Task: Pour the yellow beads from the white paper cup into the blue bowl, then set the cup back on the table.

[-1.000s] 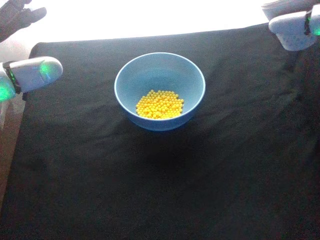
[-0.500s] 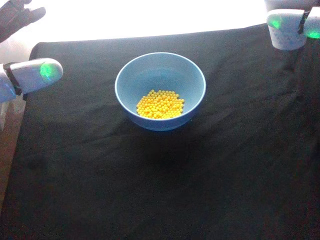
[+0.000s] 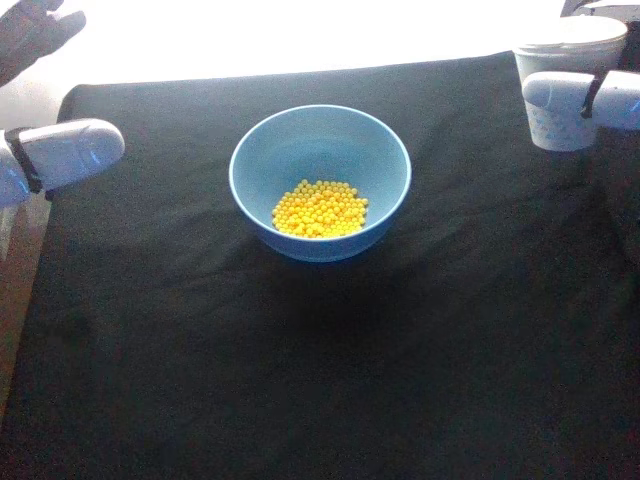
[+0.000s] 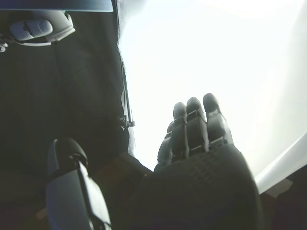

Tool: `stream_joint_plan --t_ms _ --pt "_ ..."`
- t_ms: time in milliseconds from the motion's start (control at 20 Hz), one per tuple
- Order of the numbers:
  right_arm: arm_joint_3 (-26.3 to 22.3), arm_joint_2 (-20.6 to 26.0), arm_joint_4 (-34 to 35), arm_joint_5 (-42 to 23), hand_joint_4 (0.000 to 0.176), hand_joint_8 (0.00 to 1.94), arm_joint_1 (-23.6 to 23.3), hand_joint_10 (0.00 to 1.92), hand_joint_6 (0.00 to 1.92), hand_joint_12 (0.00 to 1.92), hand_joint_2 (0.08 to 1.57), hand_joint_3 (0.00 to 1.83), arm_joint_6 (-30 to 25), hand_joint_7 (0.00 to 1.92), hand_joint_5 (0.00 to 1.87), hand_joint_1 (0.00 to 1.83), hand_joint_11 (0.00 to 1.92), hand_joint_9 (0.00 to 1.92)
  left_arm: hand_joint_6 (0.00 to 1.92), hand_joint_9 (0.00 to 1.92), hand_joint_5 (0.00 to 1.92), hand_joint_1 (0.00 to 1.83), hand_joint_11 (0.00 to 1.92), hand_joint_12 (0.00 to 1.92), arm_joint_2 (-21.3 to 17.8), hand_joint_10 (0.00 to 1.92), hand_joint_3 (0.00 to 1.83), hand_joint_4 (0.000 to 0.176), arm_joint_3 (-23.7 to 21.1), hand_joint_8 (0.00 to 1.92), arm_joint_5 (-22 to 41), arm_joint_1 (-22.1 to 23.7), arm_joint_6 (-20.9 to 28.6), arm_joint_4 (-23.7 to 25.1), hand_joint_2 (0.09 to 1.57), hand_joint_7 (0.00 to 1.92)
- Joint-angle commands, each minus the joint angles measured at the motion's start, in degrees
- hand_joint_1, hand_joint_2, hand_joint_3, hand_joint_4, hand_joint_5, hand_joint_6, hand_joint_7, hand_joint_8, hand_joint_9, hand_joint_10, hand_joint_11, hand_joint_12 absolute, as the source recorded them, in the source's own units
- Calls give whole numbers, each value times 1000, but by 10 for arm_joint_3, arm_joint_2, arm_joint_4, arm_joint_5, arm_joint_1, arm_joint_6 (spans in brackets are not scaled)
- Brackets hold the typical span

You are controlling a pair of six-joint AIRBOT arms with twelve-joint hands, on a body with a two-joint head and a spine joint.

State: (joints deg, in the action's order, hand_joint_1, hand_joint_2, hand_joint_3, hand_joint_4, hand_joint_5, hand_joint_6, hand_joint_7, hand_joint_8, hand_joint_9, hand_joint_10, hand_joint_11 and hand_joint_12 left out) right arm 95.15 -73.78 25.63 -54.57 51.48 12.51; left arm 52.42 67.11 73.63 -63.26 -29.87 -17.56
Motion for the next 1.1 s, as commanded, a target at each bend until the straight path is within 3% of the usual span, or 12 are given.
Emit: stream_joint_plan --t_ms 0,50,100,150,200,250,300,350,500,750,1000,1050 --pt "5 1 8 -68 133 0 -1 0 975 672 1113 1 -12 1115 982 1026 448 976 0 236 7 450 0 482 3 3 10 0 0 7 74 3 4 -9 840 289" --pt "5 1 8 -68 119 1 0 2 781 1004 1060 2 -13 1113 1098 1069 410 989 2 232 15 467 0 441 3 1 1 14 0 5 74 3 4 -9 828 299" --pt "5 1 7 -68 111 167 1 830 589 1616 1014 16 -15 1215 1208 1099 388 861 1 230 9 467 0 421 3 0 1 19 0 2 74 3 4 -9 829 297" --pt "5 1 7 -68 0 850 1 650 341 1476 1040 11 -15 1020 1325 1228 239 759 0 236 1 446 0 460 3 1 1 15 0 2 74 3 4 -9 834 302" --pt "5 1 7 -67 0 780 1 344 470 1119 1034 6 -17 1040 1313 1266 310 821 0 235 0 445 0 469 3 1 0 17 0 1 74 3 4 -9 833 302" --pt "5 1 6 -67 0 276 1 131 574 898 1028 3 -18 945 1217 1208 287 792 1 226 6 471 0 444 3 0 2 14 0 0 74 3 4 -9 842 298" --pt "5 2 6 -67 0 83 1 41 596 814 1025 0 -19 935 1200 1195 236 748 0 230 6 466 0 462 3 2 3 4 0 0 74 3 4 -9 852 294" --pt "5 2 6 -67 0 16 1 7 556 772 1015 0 -19 842 1223 1197 81 582 1 232 8 472 0 486 3 1 0 14 0 0 74 3 4 -9 844 282" --pt "5 1 6 -65 0 0 2 0 449 724 996 0 -22 660 1284 1186 6 393 1 232 9 457 0 474 3 2 0 18 0 6 75 3 4 -9 834 294" --pt "9 0 1 -65 0 0 2 1 237 53 968 0 -34 417 1395 1179 0 138 4 224 14 458 0 443 3 2 0 31 0 9 75 3 4 -9 834 315" --pt "13 -2 -2 -65 0 1 2 1 70 0 957 0 -42 356 1477 1171 0 17 0 234 0 452 0 516 3 3 0 24 0 1 76 3 4 -8 839 311" --pt "13 -2 -2 -65 15 2 3 0 58 0 958 0 -43 345 1481 1165 0 16 0 230 0 450 0 518 3 1 1 26 0 0 76 3 4 -8 842 309"
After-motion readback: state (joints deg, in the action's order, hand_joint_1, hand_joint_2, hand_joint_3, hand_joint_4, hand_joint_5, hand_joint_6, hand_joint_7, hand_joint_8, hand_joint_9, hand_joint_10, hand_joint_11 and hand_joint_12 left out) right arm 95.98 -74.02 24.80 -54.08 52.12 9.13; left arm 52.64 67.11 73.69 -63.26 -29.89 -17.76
